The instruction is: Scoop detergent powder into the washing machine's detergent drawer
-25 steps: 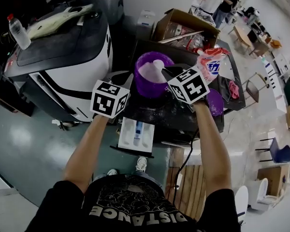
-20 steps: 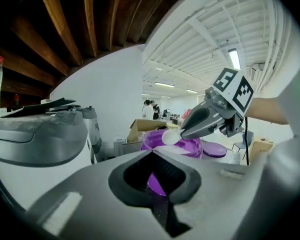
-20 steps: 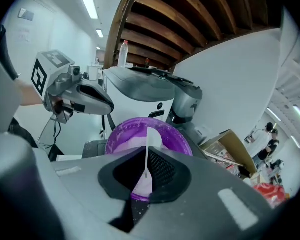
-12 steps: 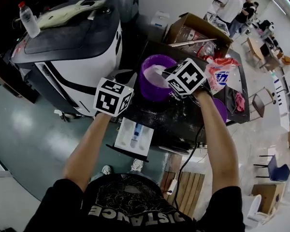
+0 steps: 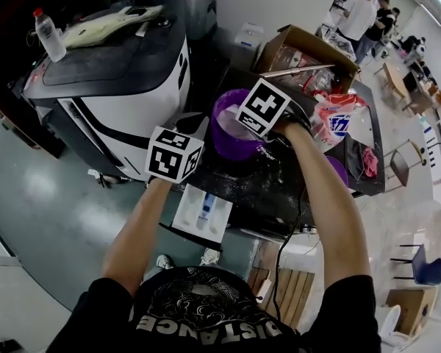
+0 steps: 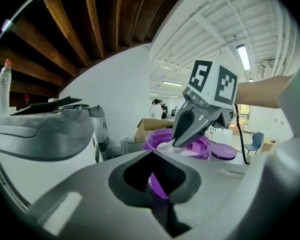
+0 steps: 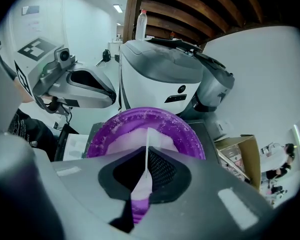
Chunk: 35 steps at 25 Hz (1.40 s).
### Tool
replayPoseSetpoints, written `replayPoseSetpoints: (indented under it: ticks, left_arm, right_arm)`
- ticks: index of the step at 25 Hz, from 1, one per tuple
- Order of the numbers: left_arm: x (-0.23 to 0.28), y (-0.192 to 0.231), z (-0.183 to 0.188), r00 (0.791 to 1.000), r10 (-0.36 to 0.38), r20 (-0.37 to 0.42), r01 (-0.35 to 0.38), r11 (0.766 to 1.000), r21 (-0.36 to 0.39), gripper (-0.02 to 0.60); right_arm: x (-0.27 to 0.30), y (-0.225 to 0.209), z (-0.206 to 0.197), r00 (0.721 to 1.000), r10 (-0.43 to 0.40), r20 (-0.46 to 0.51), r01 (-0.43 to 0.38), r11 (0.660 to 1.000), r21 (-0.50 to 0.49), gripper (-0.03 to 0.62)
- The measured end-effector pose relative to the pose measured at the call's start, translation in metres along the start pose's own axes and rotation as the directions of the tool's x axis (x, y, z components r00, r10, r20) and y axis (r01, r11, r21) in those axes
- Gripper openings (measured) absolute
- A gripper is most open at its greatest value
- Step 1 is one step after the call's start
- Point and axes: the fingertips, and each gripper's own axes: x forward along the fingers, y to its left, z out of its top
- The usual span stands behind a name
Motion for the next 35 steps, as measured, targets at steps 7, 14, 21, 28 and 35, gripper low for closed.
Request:
replayPoseSetpoints:
  ticks: [7, 14, 21, 28, 35]
  left_arm:
    - [-0.005, 0.006, -0.002, 0.999, 0.047, 0.002, -0.047, 0.999, -0.016, 0.0]
    - [-0.01, 0.011, -0.005, 0.997, 0.076, 0.001, -0.076, 0.997, -0.031, 0.0]
    - [-0.013, 0.011, -0.006, 0.997, 0.083, 0.0, -0.083, 0.996, -0.038, 0.0]
    - [-0.017, 0.013, -0.009, 0.996, 0.087, -0.003, -0.087, 0.995, -0.044, 0.0]
    - [-0.021, 0.019, -0.01, 0.996, 0.086, -0.002, -0.086, 0.995, -0.048, 0.0]
  right_arm:
    - [0.017, 0.005, 0.005, 0.997, 0.067, -0.046, -0.068, 0.998, -0.013, 0.038]
    - [0.028, 0.014, 0.005, 0.989, 0.124, -0.079, -0.125, 0.992, -0.005, 0.038]
    - [0.034, 0.017, 0.002, 0.983, 0.14, -0.116, -0.14, 0.99, 0.009, 0.038]
    - [0.038, 0.028, 0.0, 0.967, 0.22, -0.129, -0.211, 0.974, 0.08, 0.038]
    - [0.038, 0.033, -0.001, 0.95, 0.278, -0.141, -0.258, 0.955, 0.143, 0.038]
